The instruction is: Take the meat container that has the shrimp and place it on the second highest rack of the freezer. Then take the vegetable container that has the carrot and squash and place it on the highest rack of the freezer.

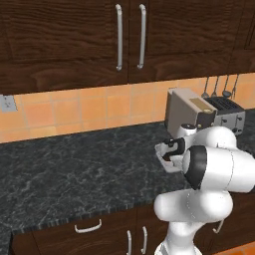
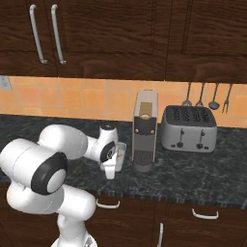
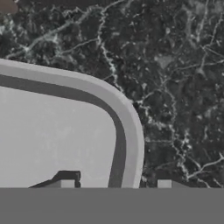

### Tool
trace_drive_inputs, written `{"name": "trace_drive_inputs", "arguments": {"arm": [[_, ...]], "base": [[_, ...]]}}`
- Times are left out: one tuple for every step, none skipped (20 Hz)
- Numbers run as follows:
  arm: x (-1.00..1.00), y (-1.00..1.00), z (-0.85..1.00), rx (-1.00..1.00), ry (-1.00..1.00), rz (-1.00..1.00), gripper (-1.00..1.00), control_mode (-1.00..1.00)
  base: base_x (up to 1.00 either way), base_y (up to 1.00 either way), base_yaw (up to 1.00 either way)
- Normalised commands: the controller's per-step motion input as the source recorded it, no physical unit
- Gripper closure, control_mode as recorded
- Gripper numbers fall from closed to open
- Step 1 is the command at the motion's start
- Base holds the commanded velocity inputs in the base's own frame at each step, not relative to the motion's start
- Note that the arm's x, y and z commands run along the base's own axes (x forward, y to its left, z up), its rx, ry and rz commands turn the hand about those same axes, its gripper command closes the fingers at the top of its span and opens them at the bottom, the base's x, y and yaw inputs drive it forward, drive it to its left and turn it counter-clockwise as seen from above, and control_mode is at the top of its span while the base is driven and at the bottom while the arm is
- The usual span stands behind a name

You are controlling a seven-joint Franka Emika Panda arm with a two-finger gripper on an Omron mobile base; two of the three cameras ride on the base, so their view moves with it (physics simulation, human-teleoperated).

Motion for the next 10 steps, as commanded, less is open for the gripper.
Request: {"name": "trace_drive_inputs", "arguments": {"arm": [[0.00, 0.00, 0.00, 0.00, 0.00, 0.00, 1.00, -1.00], [0.00, 0.00, 0.00, 0.00, 0.00, 0.00, 1.00, -1.00], [-0.11, 0.00, 0.00, 0.00, 0.00, 0.00, 1.00, -1.00], [-0.26, 0.00, 0.00, 0.00, 0.00, 0.00, 1.00, -1.00], [-0.47, 0.00, 0.01, 0.00, -0.05, -0.02, 1.00, -1.00], [-0.57, 0.00, 0.19, 0.00, -0.03, -0.15, 1.00, -1.00], [-0.56, 0.00, 0.44, 0.00, 0.00, -0.24, 1.00, -1.00], [-0.78, 0.00, 0.66, 0.00, -0.13, -0.20, 1.00, -1.00], [-0.55, 0.09, 0.73, -0.03, -0.07, -0.19, 1.00, -1.00], [-0.30, 0.12, 0.67, -0.04, 0.00, -0.19, 1.00, -1.00]], "base": [[0.00, 0.00, 0.00], [0.00, 0.00, 0.00], [0.00, 0.00, 0.00], [0.00, 0.00, 0.00], [0.00, 0.00, 0.00], [0.00, 0.00, 0.00], [0.00, 0.00, 0.00], [0.00, 0.00, 0.00], [0.00, 0.00, 0.00], [0.00, 0.00, 0.00]]}}
